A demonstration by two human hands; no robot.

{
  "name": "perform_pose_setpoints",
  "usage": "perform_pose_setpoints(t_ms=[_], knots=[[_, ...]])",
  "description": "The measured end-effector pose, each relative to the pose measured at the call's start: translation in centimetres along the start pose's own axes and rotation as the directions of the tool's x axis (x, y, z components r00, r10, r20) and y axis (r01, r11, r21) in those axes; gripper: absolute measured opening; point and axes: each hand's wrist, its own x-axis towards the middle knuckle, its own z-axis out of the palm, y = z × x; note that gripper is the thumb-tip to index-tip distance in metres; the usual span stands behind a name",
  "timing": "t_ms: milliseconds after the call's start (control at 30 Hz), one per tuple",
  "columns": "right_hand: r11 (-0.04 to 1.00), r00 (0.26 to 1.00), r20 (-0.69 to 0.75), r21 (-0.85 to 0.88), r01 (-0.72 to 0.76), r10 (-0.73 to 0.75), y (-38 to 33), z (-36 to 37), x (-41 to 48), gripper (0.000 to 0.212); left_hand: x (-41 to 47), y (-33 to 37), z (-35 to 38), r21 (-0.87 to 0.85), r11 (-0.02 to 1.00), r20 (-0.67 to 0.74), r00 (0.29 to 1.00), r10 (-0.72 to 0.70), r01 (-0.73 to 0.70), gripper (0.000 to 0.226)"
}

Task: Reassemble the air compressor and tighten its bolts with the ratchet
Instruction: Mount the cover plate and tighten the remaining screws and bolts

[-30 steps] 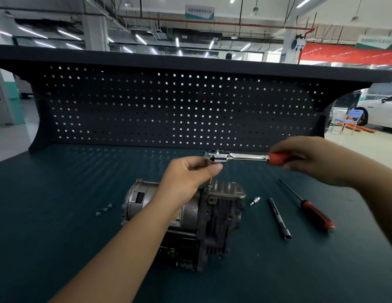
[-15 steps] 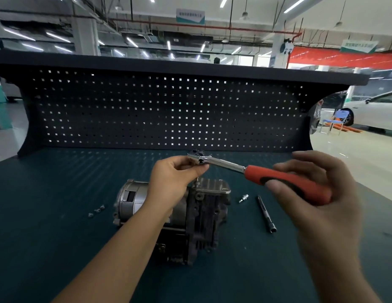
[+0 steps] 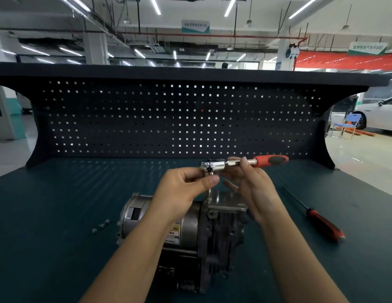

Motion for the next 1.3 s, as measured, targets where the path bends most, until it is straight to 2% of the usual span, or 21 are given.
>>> perform_pose_setpoints(t_ms=[133, 167, 267, 333, 400, 467, 533, 633, 800, 900, 1033, 1100, 1167, 1200, 1233, 1300], knots=[[0.941, 0.958, -0.104, 0.184, 0.283, -0.268, 1.6, -0.1, -1.0, 0.011, 0.4, -1.1, 0.3, 0.102, 0.993, -0.062, 0.995, 0.072, -0.065, 0.010], [0.922, 0.936, -0.125, 0.171, 0.347, -0.329, 1.7, 0.1, -1.4, 0.004, 0.5, -1.4, 0.4, 0.147, 0.986, -0.076, 0.993, 0.094, -0.082, 0.011], [0.862, 0.852, -0.144, -0.008, 0.507, -0.503, 0.9, 0.6, -2.2, 0.007, 0.5, -1.8, 0.9, 0.242, 0.963, -0.103, 0.984, 0.146, -0.117, 0.016], [0.763, 0.762, -0.052, -0.105, 0.638, -0.645, 0.3, 0.9, -2.8, 0.006, 0.3, -1.9, 1.1, 0.226, 0.963, -0.141, 0.973, 0.184, -0.149, 0.013], [0.673, 0.685, 0.066, -0.135, 0.727, -0.726, 0.0, 1.1, -3.3, 0.008, 0.0, -1.7, 1.3, 0.143, 0.976, -0.171, 0.967, 0.189, -0.165, 0.005], [0.644, 0.656, 0.134, -0.122, 0.755, -0.743, -0.1, 1.4, -3.7, 0.012, -0.2, -1.5, 1.5, 0.047, 0.985, -0.204, 0.964, 0.169, -0.163, 0.003], [0.666, 0.670, 0.141, -0.085, 0.741, -0.728, -0.1, 1.7, -3.9, 0.012, -0.4, -1.6, 1.6, 0.012, 0.989, -0.257, 0.955, 0.147, -0.149, 0.016], [0.747, 0.746, 0.085, -0.023, 0.664, -0.660, 0.0, 1.9, -3.8, 0.017, -0.7, -1.9, 1.7, 0.014, 0.987, -0.323, 0.934, 0.154, -0.158, 0.033], [0.888, 0.896, 0.010, 0.143, 0.438, -0.443, -0.4, 1.1, -2.8, 0.007, -0.4, -2.1, 1.9, 0.022, 0.981, -0.305, 0.933, 0.189, -0.192, 0.021], [0.962, 0.974, -0.004, 0.150, 0.226, -0.228, -0.5, 0.8, -2.1, 0.019, -0.5, -2.0, 1.9, 0.001, 0.979, -0.262, 0.945, 0.198, -0.205, 0.022], [0.988, 0.999, -0.034, 0.153, 0.027, -0.022, -0.6, 0.3, -1.4, 0.025, -0.2, -2.1, 1.8, 0.004, 0.979, -0.211, 0.957, 0.201, -0.205, 0.006], [0.978, 0.994, -0.093, 0.199, 0.067, -0.049, -0.6, 0.6, -1.4, 0.022, -0.2, -2.1, 1.8, 0.011, 0.979, -0.184, 0.962, 0.202, -0.204, 0.006], [0.946, 0.949, -0.210, 0.177, 0.273, -0.235, -0.3, 1.5, -2.1, 0.013, -0.2, -2.1, 1.8, 0.026, 0.981, -0.161, 0.968, 0.192, -0.190, 0.008], [0.901, 0.881, -0.260, 0.078, 0.427, -0.395, -0.1, 1.8, -2.7, 0.007, -0.1, -2.1, 1.7, 0.034, 0.983, -0.159, 0.970, 0.185, -0.181, 0.010], [0.814, 0.775, -0.268, -0.067, 0.577, -0.572, 0.1, 2.1, -3.1, 0.009, -0.1, -2.1, 1.7, 0.035, 0.984, -0.166, 0.970, 0.178, -0.174, 0.010], [0.560, 0.560, -0.092, -0.297, 0.774, -0.823, 0.4, 2.4, -3.9, 0.021, -0.1, -2.2, 1.5, 0.002, 0.986, -0.201, 0.966, 0.164, -0.167, 0.016]])
